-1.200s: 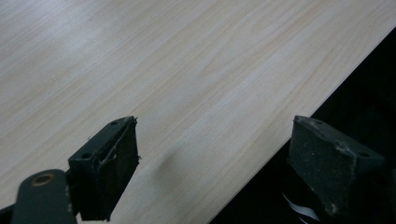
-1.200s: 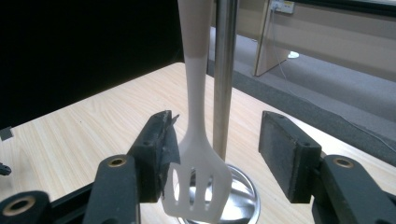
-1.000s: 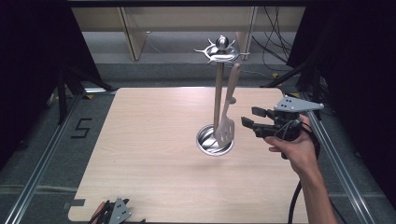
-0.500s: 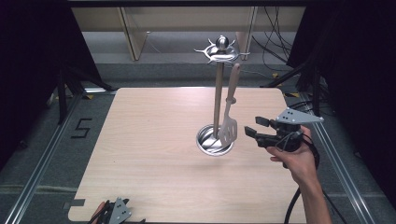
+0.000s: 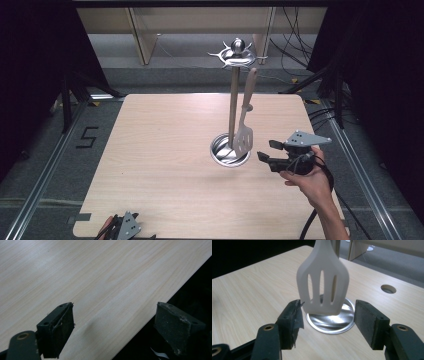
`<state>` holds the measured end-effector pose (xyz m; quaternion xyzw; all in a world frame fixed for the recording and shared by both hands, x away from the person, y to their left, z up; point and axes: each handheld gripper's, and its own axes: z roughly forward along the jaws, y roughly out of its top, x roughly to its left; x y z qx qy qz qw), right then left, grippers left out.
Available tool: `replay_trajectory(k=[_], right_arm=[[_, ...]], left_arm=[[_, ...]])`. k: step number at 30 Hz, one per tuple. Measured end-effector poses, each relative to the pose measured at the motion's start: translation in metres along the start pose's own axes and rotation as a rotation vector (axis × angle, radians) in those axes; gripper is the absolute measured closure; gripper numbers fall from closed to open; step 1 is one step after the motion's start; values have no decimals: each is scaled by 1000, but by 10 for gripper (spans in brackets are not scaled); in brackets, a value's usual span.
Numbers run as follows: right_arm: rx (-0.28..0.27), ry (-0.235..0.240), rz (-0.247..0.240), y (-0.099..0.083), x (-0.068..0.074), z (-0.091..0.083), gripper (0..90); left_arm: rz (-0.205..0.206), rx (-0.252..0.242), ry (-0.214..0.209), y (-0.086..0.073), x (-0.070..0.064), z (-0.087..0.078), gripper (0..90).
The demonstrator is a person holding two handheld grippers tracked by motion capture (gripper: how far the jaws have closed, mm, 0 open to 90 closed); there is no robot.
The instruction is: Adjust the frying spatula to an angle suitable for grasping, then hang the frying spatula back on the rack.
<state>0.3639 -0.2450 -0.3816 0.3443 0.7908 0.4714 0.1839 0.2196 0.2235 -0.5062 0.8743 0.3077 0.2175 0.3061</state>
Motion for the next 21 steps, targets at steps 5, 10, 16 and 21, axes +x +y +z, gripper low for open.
replay_trajectory(k=[5,10,16,21], right_arm=[[41,9,22,-10,2,0,387],[57,8,37,-23,2,0,384],[94,2,55,-39,1,-2,380],[85,-4,35,-45,0,-3,378]], left_arm=[[-3,0,-3,0,0,0,151],[-44,-1,-7,-1,-4,0,151],[-38,-5,-8,-1,-4,0,151],[-18,-2,-8,0,-4,0,152]])
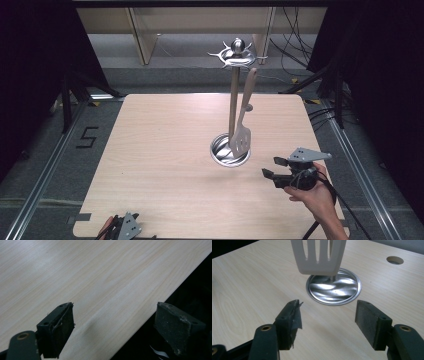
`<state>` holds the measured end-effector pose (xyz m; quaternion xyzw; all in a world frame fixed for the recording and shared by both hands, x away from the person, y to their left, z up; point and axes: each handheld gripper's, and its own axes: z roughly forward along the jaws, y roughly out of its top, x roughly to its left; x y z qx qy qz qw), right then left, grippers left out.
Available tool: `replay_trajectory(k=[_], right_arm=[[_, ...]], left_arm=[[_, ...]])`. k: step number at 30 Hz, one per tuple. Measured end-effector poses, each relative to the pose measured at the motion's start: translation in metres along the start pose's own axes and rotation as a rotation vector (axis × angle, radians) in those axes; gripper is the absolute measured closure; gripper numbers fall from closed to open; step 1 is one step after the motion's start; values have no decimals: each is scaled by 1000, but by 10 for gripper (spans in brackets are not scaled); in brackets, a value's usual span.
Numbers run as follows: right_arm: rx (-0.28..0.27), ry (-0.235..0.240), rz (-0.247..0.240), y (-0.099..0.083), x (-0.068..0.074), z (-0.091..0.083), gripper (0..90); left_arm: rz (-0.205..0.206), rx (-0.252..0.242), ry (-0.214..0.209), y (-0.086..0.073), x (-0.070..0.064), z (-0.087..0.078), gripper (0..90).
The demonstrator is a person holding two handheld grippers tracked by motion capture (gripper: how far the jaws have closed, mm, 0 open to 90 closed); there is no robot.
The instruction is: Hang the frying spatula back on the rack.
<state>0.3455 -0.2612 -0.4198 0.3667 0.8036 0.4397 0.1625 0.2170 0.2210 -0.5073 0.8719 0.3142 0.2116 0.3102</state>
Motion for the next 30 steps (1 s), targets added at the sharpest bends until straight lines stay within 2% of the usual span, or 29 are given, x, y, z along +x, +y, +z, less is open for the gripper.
replay_trajectory(k=[2,3,4,5,6,7,8,10,11,12,13,14,16,17,18,19,21,24,25,26,27,28,30], right_arm=[[17,11,24,-1,2,-1,377],[17,10,4,-2,0,-1,377],[18,11,0,-2,0,-1,376],[23,21,25,-3,2,-1,376],[21,25,28,-4,2,0,376],[7,9,0,-4,0,0,376],[16,6,-3,-5,0,-1,376],[23,16,15,-6,1,-2,375],[9,11,13,-7,1,-2,374],[23,13,33,-8,3,-4,373],[19,17,20,-10,2,-4,372],[19,13,41,-12,3,-4,371],[31,10,38,-13,3,-5,369],[23,4,25,-15,2,-5,367],[27,7,42,-16,3,-6,365],[28,9,31,-16,3,-6,365],[30,9,46,-18,4,-6,365],[30,19,23,-19,3,-7,365],[36,22,45,-20,5,-7,365],[38,24,41,-20,5,-7,364],[28,20,43,-21,6,-7,363],[28,19,42,-21,6,-7,363],[36,28,41,-22,6,-7,361]], left_arm=[[-20,-9,5,-1,-1,0,151],[-12,-7,8,-1,0,0,152],[16,4,6,0,1,-1,151],[15,3,4,0,1,-1,152],[-15,-9,0,-1,-1,-1,151],[25,0,3,0,2,-2,152],[14,-2,9,-1,1,-1,151],[19,-4,9,-1,1,-2,151],[17,-8,8,-1,1,-2,152],[19,-4,6,-1,1,-2,152],[18,-3,8,-1,1,-2,152],[19,-1,4,-2,2,-2,152],[-3,-9,11,-2,1,-3,152],[16,-2,15,-2,2,-3,152],[30,5,5,-2,3,-3,152],[19,4,4,-2,2,-3,152],[28,4,8,-2,2,-4,152],[12,-4,21,-3,2,-3,152],[0,-6,19,-3,1,-2,152],[36,6,9,-2,3,-4,152],[23,2,9,-2,2,-4,152],[-11,-5,12,-3,0,-3,152],[17,-3,22,-3,2,-3,152]])
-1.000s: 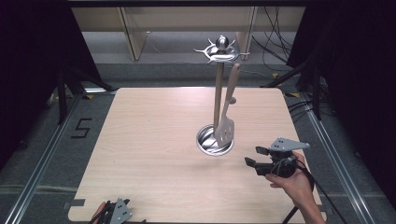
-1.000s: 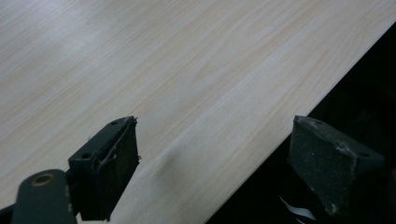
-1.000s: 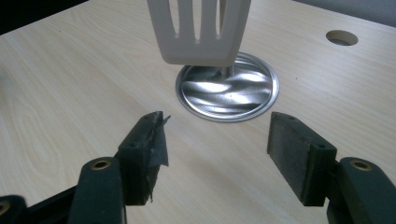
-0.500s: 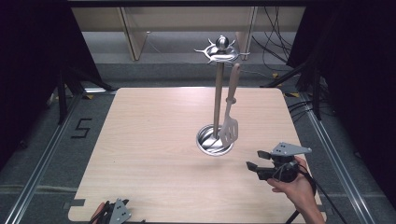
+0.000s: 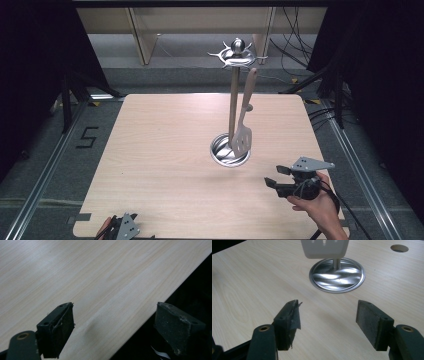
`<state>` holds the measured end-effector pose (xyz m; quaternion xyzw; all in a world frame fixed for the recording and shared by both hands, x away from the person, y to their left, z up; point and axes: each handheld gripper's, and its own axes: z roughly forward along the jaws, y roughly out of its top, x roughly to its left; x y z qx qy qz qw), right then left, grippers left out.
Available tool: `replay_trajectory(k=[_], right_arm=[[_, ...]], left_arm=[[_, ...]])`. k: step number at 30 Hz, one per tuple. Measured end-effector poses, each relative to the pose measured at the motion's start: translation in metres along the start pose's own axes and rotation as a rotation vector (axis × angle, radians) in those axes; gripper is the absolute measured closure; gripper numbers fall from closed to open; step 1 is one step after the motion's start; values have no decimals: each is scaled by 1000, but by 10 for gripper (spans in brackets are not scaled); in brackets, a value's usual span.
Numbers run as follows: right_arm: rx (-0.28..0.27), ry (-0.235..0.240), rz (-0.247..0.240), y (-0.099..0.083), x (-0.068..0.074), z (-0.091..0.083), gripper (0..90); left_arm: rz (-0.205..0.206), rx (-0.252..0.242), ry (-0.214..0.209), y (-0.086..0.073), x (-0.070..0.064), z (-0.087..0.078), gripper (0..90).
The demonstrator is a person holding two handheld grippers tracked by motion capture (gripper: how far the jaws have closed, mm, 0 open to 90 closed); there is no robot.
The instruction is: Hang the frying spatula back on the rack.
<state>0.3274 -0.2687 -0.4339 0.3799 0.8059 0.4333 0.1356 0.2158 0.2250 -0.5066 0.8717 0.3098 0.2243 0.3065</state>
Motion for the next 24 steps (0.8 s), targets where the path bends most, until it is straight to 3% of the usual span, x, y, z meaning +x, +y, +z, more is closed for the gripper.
replay_trajectory(k=[3,4,5,7,8,10,11,14,15,17,18,19,20,21,22,23,24], right_arm=[[2,-2,-6,-1,0,1,355],[4,-5,-6,-2,1,1,349],[-3,-8,-3,-3,2,1,342],[2,-3,8,-4,4,2,339],[1,-4,-17,-4,2,2,337],[1,-1,3,-6,5,2,330],[-7,-9,-26,-6,3,3,324],[-5,-11,-44,-8,5,3,317],[3,1,-25,-9,8,3,315],[-3,-8,-32,-11,10,4,311],[-2,-6,-55,-12,9,5,309],[6,-4,-29,-14,12,4,308],[1,-10,-46,-15,11,5,306],[12,3,-42,-16,13,6,304],[4,-8,-71,-17,11,7,303],[12,-4,-47,-19,14,6,301],[13,-6,-58,-20,13,6,299]], left_arm=[[-24,-1,-8,0,-2,0,152],[14,8,-12,0,1,-1,152],[19,8,-12,0,1,-1,152],[17,8,-11,0,1,-1,152],[18,8,-11,0,1,-1,152],[18,6,-13,0,1,-1,152],[18,6,-13,0,1,-1,152],[17,6,-13,0,1,-1,152],[9,3,-14,0,0,-1,152],[17,6,-13,0,1,-1,152],[13,5,-13,0,1,-1,152],[-11,-2,-14,-1,-1,0,152],[17,7,-14,0,1,-1,152],[12,5,-13,0,0,-1,152],[14,5,-13,0,1,-1,152],[16,5,-13,0,1,-1,152],[15,6,-13,0,1,-1,151]])
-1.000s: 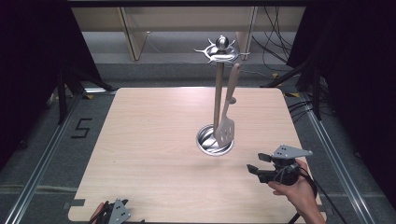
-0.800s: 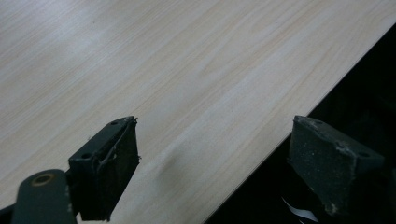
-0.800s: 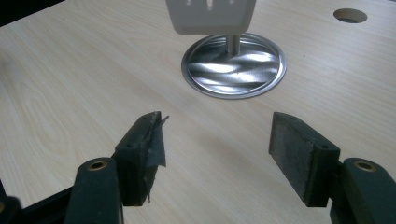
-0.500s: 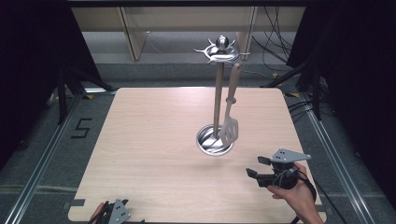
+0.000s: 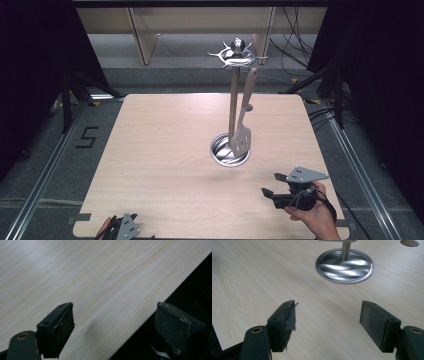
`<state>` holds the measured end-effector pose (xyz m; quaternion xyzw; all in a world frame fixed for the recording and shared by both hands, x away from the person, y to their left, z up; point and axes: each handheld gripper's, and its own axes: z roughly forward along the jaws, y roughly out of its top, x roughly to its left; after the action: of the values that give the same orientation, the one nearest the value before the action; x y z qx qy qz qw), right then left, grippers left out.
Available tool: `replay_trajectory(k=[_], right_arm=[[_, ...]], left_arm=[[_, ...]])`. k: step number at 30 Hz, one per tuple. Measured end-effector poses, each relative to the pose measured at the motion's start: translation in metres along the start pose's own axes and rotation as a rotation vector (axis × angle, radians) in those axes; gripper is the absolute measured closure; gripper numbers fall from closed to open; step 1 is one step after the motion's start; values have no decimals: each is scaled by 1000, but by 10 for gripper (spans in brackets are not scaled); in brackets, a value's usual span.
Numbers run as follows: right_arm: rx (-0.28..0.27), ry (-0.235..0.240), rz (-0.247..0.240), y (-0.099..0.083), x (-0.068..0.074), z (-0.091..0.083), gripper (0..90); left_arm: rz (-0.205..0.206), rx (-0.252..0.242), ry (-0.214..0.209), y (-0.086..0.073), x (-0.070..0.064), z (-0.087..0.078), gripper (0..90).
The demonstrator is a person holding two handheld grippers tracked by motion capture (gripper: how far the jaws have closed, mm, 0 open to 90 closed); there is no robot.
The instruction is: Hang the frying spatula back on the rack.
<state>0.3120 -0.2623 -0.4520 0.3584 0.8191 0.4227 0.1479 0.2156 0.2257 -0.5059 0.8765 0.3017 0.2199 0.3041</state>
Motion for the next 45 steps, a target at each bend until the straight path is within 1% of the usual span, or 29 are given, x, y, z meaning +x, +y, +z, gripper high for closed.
replay_trajectory(k=[3,4,5,6,8,9,10,11,12,13,14,17,18,20,23,24,26,27,28,29,32,35,36,37,38,42,43,44,45], right_arm=[[19,6,28,-5,4,0,295],[10,10,-4,-6,1,2,293],[12,-1,-6,-9,2,1,291],[27,10,27,-11,5,1,290],[22,10,0,-14,3,1,289],[25,5,6,-16,4,1,288],[28,12,15,-17,4,1,287],[27,4,22,-18,6,0,287],[28,13,1,-19,4,0,286],[35,15,21,-20,5,-1,285],[24,-2,4,-22,4,-1,285],[35,7,35,-26,7,-2,281],[30,7,11,-27,5,-3,279],[31,15,31,-30,6,-2,278],[26,1,15,-33,6,-4,276],[30,0,39,-34,9,-4,276],[33,8,19,-35,8,-4,275],[42,10,39,-36,10,-4,275],[31,-4,9,-37,8,-4,274],[36,-3,5,-37,9,-4,273],[37,9,4,-39,10,-5,272],[43,-7,5,-41,12,-7,270],[40,3,-1,-41,11,-6,270],[43,-16,-10,-42,12,-7,269],[45,-13,4,-44,13,-8,269],[55,-21,-16,-48,16,-8,268],[64,-19,6,-49,18,-9,267],[57,-9,-25,-49,17,-8,265],[61,-18,-27,-50,17,-9,264]], left_arm=[[-2,-1,0,0,0,0,152],[0,1,-2,0,0,0,152],[-1,1,-2,0,0,0,152],[-6,1,-3,0,0,0,152],[-6,2,-6,0,0,0,152],[-6,1,-5,0,0,0,152],[-38,-10,-6,-1,-2,1,152],[-39,-7,-2,-1,-2,1,152],[-12,2,-5,0,0,1,152],[0,2,-3,0,0,0,152],[-1,2,-3,0,0,0,151],[-5,1,-5,0,0,0,152],[-4,2,-5,0,0,0,151],[-4,1,-5,0,0,0,151],[-5,0,-5,0,-1,0,152],[-5,0,-4,0,-1,0,152],[-4,0,-4,0,-1,0,152],[-5,0,-5,0,-1,0,152],[-5,0,-5,0,-1,0,152],[-5,0,-4,0,-1,0,152],[-6,2,-5,0,-1,1,151],[-6,1,-5,0,-1,1,152],[-7,1,-5,0,-1,1,152],[-6,2,-6,0,-1,1,152],[-7,2,-6,0,-1,1,152],[-6,3,-6,0,-1,1,151],[-7,3,-5,0,-1,1,151],[-6,2,-5,0,-1,1,152],[-5,2,-5,0,-1,1,151]])
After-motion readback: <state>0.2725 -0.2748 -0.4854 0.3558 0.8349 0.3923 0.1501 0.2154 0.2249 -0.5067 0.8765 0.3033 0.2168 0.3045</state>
